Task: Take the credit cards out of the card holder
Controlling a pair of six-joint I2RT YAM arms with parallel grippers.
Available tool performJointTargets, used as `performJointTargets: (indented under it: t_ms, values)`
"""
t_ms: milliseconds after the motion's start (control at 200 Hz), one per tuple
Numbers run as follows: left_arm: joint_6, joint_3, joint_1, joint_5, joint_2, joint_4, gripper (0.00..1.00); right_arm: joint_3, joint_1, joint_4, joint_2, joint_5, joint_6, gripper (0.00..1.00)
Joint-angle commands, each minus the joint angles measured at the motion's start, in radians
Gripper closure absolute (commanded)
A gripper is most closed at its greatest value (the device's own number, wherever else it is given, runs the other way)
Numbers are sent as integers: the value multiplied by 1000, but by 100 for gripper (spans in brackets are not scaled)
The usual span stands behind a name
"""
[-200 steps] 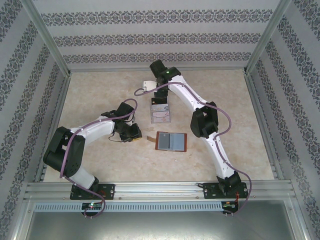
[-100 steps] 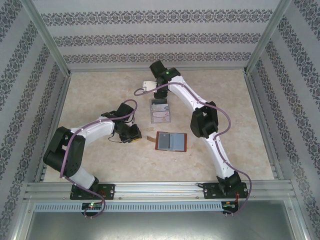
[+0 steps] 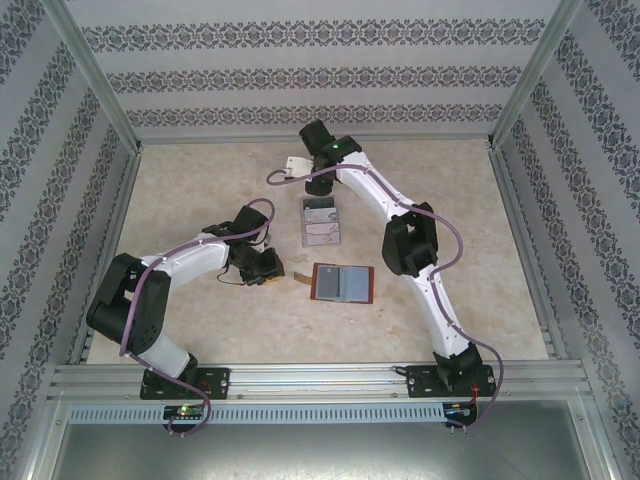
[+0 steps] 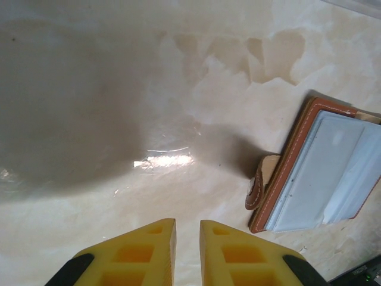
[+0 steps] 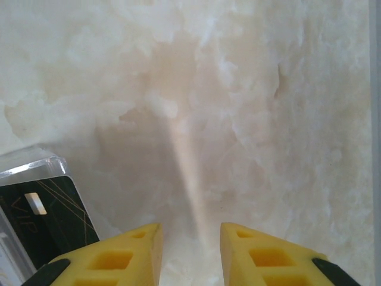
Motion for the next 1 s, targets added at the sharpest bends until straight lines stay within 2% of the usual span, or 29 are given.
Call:
performJointTargets:
  t_ms: [0,190,325,570,799,994]
  values:
    - [-2,4,12,26,-12,47,83,-98,-15,70,-138,-28,203,68]
    - [4,15,7,47,9,90,83,-340,-18,178,-296,-72,479,69]
    - [10,32,3,58,16,99,83,-482,-18,211,-398,-101,644,77]
    - [18,87,-30,90,71,120,83,-818,-16,372,-604,-211,942,87]
    - [13,146,-89,105,133,132,83,-980,-22,394,-721,-300,1221,100]
    - [13,190,-129,124,192,132,84,-1088,-33,399,-792,-380,1357,100]
